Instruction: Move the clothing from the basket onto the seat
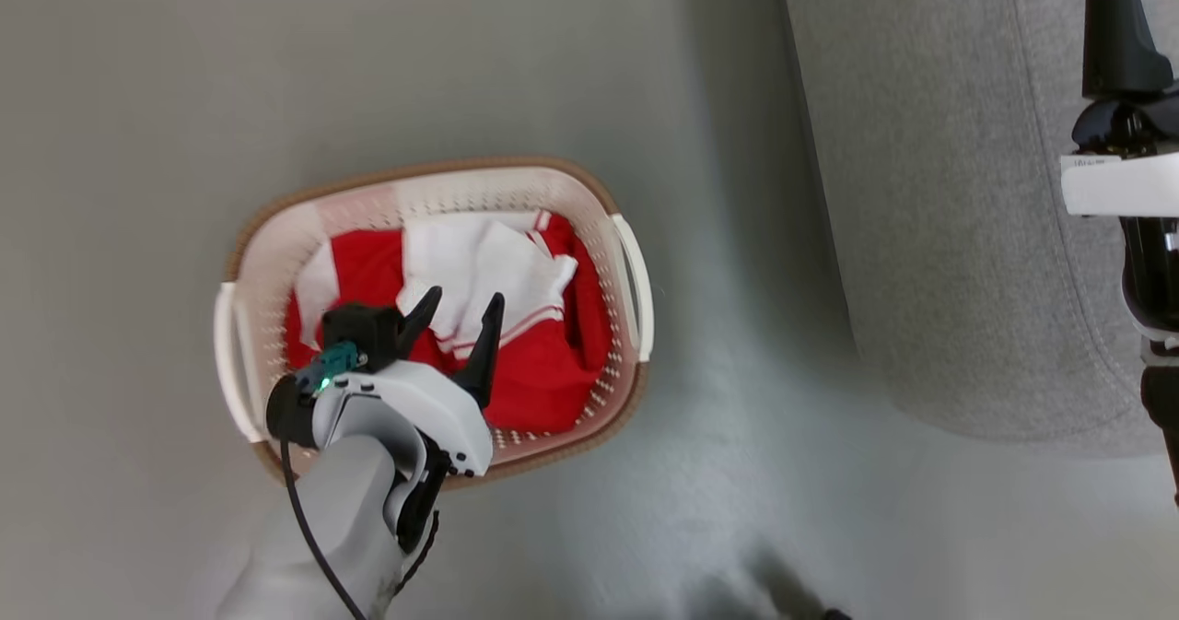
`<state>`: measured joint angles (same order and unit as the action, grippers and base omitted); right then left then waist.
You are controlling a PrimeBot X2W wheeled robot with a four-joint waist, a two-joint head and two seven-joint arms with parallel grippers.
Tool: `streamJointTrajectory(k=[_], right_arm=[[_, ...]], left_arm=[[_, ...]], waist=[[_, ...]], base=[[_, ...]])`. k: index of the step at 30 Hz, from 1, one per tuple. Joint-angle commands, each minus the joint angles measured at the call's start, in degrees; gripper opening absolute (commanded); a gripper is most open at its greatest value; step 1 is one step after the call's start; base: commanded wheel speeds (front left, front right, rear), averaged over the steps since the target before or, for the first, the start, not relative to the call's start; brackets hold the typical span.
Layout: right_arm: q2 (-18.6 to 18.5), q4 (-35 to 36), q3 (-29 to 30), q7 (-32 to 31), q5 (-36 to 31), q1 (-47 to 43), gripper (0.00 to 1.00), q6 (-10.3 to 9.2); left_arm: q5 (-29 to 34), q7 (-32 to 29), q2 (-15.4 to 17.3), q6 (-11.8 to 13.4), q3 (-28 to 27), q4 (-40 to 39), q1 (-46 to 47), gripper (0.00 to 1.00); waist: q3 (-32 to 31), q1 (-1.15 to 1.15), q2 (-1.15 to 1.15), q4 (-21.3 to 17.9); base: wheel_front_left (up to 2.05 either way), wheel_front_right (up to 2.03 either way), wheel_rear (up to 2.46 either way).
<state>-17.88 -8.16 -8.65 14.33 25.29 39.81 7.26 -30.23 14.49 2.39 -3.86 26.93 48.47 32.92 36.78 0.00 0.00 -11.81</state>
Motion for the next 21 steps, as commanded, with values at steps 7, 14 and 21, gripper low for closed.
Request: streamJointTrajectory(k=[7,14,21], right_arm=[[0.6,2.0,-0.9,0.7,0.8,2.2,1.00,0.23],[1.9,2.0,-1.0,0.7,1.3,3.3,1.00,0.23],[3.4,1.6,-0.8,0.7,1.6,3.9,1.00,0.23]], left_arm=[[-5.7,0.5,0.5,-2.9,6.6,7.1,6.8,1.00],[-9.8,-0.5,0.5,-3.4,12.8,12.6,11.1,1.00],[-8.9,-4.6,0.5,-1.2,19.7,19.5,17.3,1.00]], waist=[[8.4,0.00,0.00,-4.9],[11.1,0.00,0.00,-7.2],[14.1,0.00,0.00,-10.1]], base=[[0.00,0.00,0.00],[0.00,0.00,0.00],[0.00,0.00,0.00]])
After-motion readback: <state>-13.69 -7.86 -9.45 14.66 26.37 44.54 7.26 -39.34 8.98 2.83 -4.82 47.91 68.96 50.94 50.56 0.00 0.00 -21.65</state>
